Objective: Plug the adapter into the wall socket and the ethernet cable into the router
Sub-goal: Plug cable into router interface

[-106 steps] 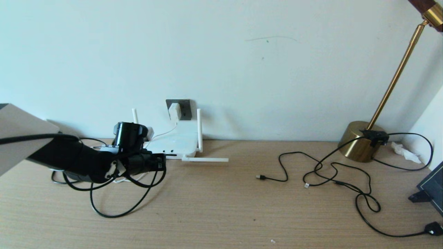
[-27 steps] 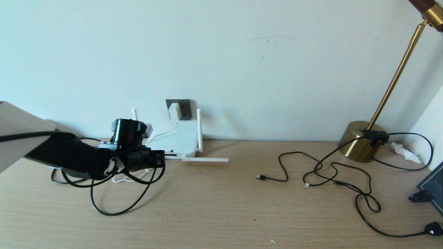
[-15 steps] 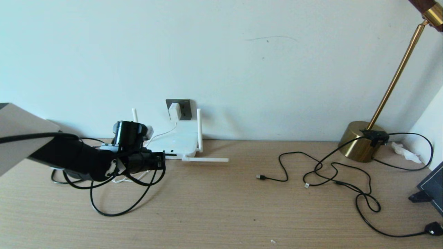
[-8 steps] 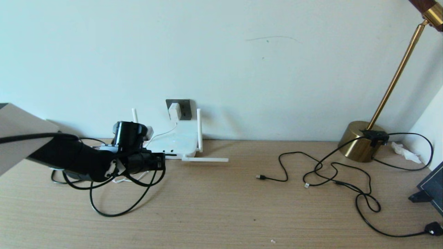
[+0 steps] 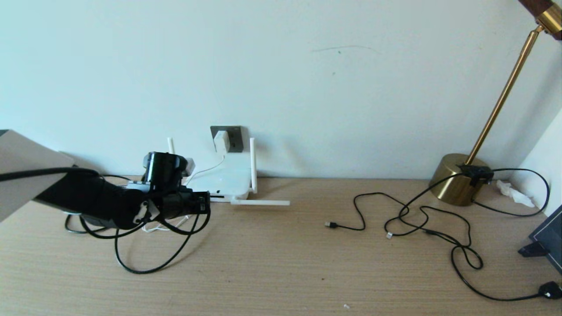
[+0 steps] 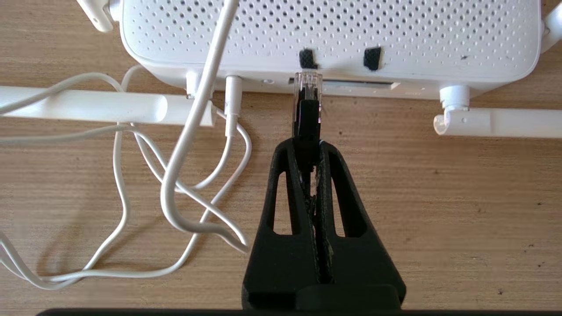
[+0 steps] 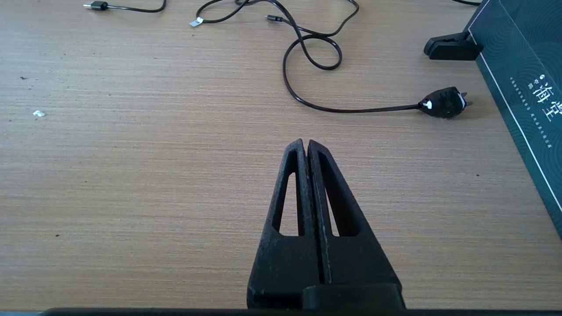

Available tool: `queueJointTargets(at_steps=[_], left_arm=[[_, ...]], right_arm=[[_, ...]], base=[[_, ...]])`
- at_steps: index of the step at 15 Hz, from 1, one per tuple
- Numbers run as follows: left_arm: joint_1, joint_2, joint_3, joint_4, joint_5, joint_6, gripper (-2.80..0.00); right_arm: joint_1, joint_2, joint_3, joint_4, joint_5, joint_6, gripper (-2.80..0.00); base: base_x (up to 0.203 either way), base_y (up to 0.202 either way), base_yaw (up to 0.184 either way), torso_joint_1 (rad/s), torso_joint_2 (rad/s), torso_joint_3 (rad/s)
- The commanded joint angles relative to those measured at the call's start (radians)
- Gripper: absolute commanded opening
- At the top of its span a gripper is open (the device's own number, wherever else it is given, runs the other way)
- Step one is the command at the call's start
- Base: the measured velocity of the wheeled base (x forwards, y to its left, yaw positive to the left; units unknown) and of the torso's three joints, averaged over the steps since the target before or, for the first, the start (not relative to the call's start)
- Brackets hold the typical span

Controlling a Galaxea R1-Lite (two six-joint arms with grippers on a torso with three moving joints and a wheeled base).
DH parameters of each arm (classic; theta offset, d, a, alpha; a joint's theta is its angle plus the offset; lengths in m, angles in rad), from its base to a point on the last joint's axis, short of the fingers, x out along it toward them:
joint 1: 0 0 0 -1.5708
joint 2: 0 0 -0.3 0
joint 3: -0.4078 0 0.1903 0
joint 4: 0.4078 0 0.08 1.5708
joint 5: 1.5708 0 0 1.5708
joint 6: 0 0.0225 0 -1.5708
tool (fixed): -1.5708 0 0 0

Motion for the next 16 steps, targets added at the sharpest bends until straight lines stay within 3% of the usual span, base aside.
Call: queueJointTargets(at_steps=[1,16], left_arm=[[0.0,0.002,-0.003,-0.002,0.001,-0.001,-2.8],[0.0,0.021,-0.002,-0.005,-0.001,-0.001,-2.8]], right_arm=[[0.0,0.001,0.0,0.002,0.0,0.001,-2.8],[0.0,0.001,0.0,0.002,0.0,0.001,-2.8]], base=[[0.0,0.0,0.0,0.0,0.0,0.0],[0.0,0.0,0.0,0.0,0.0,0.0]])
